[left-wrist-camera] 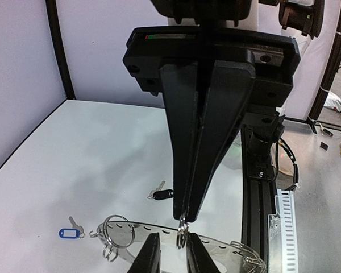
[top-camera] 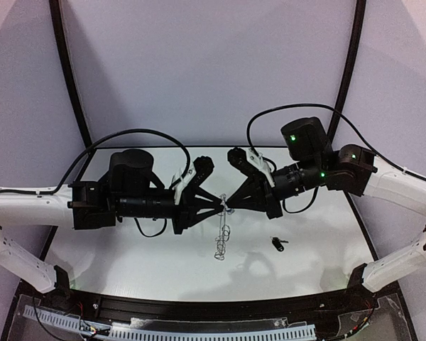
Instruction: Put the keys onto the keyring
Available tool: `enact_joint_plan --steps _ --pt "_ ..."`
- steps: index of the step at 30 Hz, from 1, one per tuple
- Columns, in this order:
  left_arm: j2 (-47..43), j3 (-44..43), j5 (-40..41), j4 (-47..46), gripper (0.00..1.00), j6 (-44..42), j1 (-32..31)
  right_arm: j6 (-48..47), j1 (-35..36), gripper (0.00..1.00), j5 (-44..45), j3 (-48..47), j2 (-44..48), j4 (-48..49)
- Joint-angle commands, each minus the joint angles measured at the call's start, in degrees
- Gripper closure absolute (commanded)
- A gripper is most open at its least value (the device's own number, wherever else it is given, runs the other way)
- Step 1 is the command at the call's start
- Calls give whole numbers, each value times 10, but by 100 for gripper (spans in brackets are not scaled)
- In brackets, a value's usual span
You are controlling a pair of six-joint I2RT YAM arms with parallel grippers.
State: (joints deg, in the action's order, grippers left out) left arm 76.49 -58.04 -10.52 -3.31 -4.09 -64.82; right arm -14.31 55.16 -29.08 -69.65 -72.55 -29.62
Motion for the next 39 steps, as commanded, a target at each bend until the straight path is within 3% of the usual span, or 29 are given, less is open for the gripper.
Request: enact_joint_plan --steps 1,13,17,21,26,31,33,37,39 --pt "-10 -11 -3 10 84 -1 -1 1 9 100 -7 -16 -3 11" --pt "-5 -18 -4 19 87 -3 0 -4 19 100 -11 -28 -16 3" --pt "-8 -17 -4 24 98 -5 -1 -6 21 100 -7 -32 -19 -4" --pt "-12 -15 -2 29 99 -7 0 -11 22 100 -1 -40 -24 -20" --pt "-13 -9 55 26 99 16 -1 -16 22 100 6 -54 -33 -46" --pt "-27 50 41 -52 99 0 0 -8 23 50 -17 -36 -12 -6" --pt "-34 85 30 -110 99 -10 -1 2 22 38 -10 -16 11 32" --pt "-38 146 1 -217 99 -12 -1 50 22 4 57 46 80 114" --pt "-37 170 -19 -262 99 -3 -1 82 21 2 115 73 113 140"
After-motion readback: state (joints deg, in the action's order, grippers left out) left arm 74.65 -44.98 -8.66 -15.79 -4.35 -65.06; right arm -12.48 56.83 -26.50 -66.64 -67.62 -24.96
